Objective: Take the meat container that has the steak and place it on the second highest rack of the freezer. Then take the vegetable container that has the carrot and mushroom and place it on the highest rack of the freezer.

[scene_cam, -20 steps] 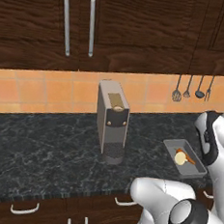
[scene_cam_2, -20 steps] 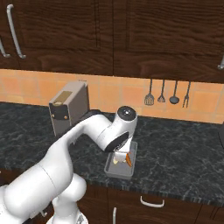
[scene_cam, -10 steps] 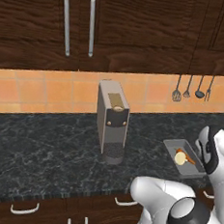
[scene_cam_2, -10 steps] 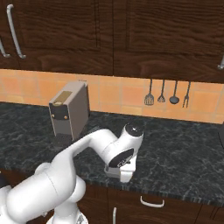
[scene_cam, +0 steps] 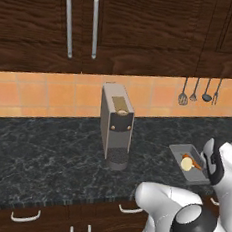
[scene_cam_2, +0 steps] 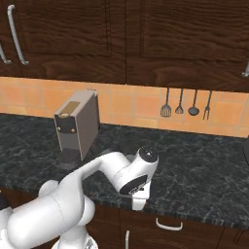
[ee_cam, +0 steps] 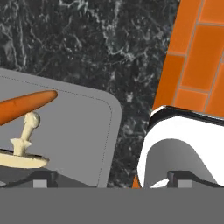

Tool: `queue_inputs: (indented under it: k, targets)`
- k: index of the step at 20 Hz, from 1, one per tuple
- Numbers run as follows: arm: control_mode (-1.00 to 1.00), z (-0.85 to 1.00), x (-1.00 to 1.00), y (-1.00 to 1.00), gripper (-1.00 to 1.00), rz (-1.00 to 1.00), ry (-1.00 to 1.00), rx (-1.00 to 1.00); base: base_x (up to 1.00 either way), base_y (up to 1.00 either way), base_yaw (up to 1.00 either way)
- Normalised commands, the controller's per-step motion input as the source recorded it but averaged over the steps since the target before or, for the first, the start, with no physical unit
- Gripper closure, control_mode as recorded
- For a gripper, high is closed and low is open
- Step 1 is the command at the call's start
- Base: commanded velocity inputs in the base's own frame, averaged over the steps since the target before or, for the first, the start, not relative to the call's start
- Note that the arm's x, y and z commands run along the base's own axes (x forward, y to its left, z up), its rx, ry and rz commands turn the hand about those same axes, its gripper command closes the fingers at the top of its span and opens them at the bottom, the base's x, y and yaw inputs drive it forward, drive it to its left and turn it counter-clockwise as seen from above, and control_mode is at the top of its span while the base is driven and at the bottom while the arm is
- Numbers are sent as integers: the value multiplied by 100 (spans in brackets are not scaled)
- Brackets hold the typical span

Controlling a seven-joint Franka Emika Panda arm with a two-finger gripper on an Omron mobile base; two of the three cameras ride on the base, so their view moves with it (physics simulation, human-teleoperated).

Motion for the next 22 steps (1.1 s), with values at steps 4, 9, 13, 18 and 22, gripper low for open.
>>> queue_inputs:
  k: [4,9,13,18,22]
  targets:
    - [-100,-36,-1,0,-100,0,4,0,0,0,0]
    - [-100,-32,15,0,-100,0,1,0,0,0,0]
    - [-100,-20,13,0,-100,0,0,0,0,0,0]
    - [-100,-14,5,0,100,0,0,0,0,0,0]
    - [-100,-14,6,0,100,0,0,0,0,0,0]
